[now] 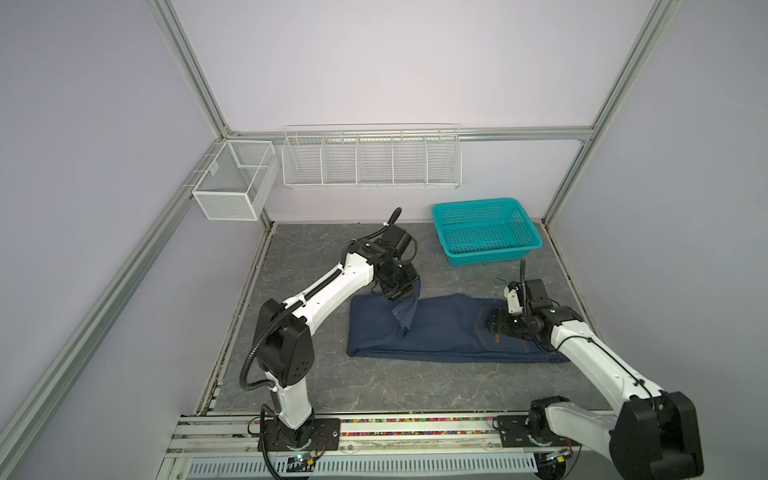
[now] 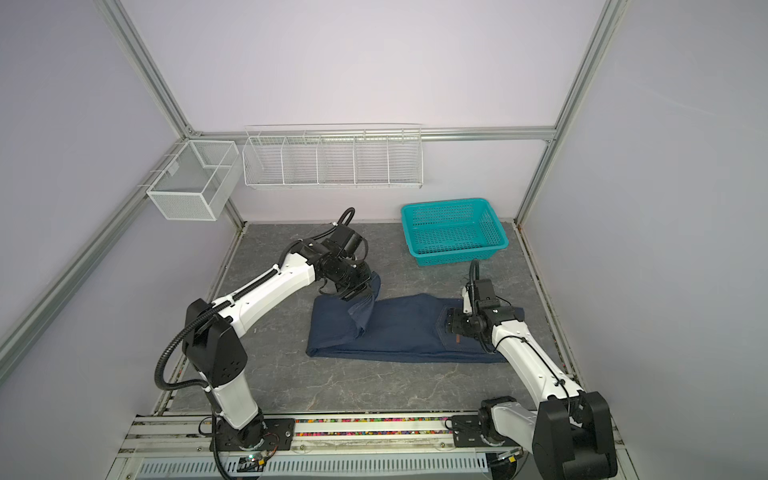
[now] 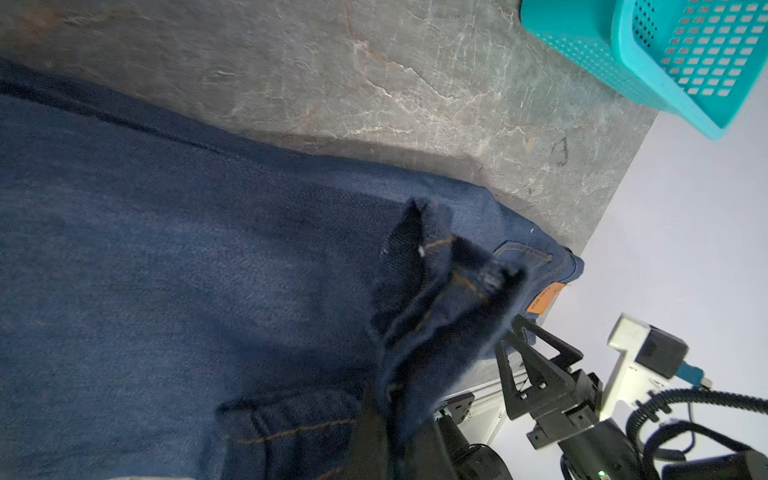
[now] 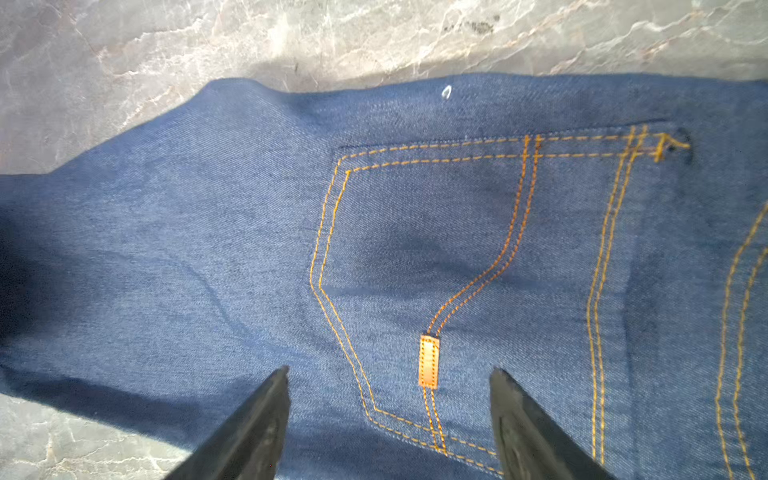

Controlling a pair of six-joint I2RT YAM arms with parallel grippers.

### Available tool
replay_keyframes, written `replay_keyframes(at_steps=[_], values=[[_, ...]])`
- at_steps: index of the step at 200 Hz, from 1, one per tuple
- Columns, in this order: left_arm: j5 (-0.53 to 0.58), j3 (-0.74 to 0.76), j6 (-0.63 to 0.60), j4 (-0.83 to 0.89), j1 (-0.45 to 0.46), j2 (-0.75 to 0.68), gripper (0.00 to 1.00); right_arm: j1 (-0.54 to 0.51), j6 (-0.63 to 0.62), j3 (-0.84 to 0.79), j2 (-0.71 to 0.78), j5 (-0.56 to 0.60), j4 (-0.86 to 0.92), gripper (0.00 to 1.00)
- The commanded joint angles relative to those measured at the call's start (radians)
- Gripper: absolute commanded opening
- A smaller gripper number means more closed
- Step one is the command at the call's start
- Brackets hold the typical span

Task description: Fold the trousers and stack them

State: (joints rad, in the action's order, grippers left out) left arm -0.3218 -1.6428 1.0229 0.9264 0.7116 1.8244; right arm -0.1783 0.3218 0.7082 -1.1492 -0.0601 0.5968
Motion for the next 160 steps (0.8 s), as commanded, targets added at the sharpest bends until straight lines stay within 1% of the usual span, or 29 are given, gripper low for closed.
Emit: replay_keyframes(at_steps=[1, 32, 53, 78, 135, 160], values=[[-0.009, 0.0, 0.04, -0.076, 0.023, 0.049, 0.0, 0.005, -0.002, -0.013, 0.019, 0.004, -0.005, 0.77], [0.017, -0.025, 0.026, -0.103, 0.053, 0.132, 0.0, 0.007, -0.003, -0.013, 0.012, -0.004, 0.0, 0.77], [-0.012, -0.014, 0.042, -0.165, 0.059, 0.183, 0.0, 0.007, -0.006, -0.015, 0.009, -0.008, 0.005, 0.77], [-0.035, -0.034, 0.039, -0.191, 0.073, 0.23, 0.0, 0.007, -0.012, -0.018, 0.0, -0.011, 0.011, 0.77], [-0.047, -0.042, 0.016, -0.174, 0.095, 0.24, 0.0, 0.007, -0.024, -0.015, -0.039, -0.018, 0.005, 0.77], [-0.079, -0.048, 0.006, -0.189, 0.099, 0.27, 0.0, 0.007, -0.028, -0.009, -0.059, -0.024, -0.005, 0.78]])
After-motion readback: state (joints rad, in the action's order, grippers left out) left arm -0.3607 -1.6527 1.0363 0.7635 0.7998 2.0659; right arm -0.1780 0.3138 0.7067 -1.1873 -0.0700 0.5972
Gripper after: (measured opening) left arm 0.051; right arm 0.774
